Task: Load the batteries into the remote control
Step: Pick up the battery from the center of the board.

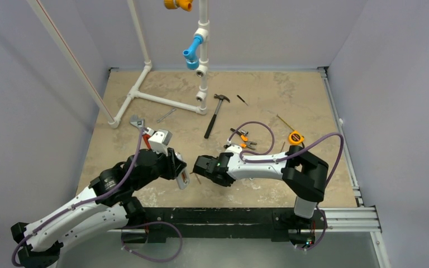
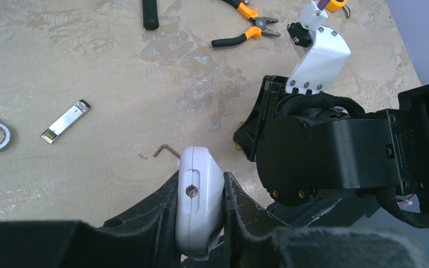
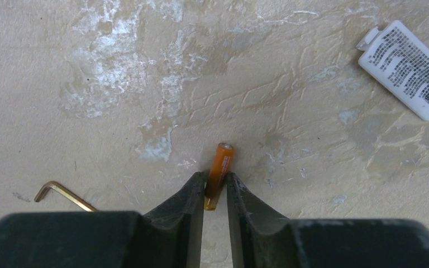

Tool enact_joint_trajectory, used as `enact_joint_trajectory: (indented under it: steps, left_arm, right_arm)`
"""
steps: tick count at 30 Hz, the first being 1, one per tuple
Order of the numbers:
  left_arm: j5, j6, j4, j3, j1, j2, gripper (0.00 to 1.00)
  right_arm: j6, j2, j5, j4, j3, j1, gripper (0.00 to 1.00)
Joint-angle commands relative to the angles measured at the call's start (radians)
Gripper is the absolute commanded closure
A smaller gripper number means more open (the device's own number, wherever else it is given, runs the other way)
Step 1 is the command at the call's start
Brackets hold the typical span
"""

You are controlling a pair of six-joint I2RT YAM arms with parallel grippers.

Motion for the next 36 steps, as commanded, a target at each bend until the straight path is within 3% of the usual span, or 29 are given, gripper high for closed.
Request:
enact_joint_trajectory:
  steps: [1,5,10,14,21,30,36]
  left_arm:
    - [0.030,0.021,0.009,-0.004,0.005,-0.017,1.00]
    - [0.057,0.016,0.000,-0.004,0.005,-0.024,1.00]
    - [0.106,0.011,-0.009,0.009,0.005,-0.024,1.00]
    - [0.119,0.026,-0.034,0.041,0.005,-0.018,1.00]
    - [0.194,0.044,0.000,0.091,0.014,0.009,1.00]
    - [0.268,0.083,0.035,0.145,0.048,0.002,1.00]
    - [0.364,0.105,0.094,0.135,0.069,-0.023,1.00]
  right_arm:
    - [0.021,0.060,0.006,-0.025,-0.037,-0.002,0.85]
    - [0.020,0.053,0.005,0.004,-0.073,-0.002,1.00]
    - [0.006,-0.030,0.070,0.067,-0.156,0.003,1.00]
    - [-0.107,-0.208,0.111,0.276,-0.301,0.021,1.00]
    - [-0.449,-0.521,0.040,0.873,-0.579,0.052,1.00]
    - [-0.819,-0.758,-0.056,1.320,-0.741,0.113,1.00]
    - [-1.173,-0.850,-0.267,1.540,-0.819,0.135,1.00]
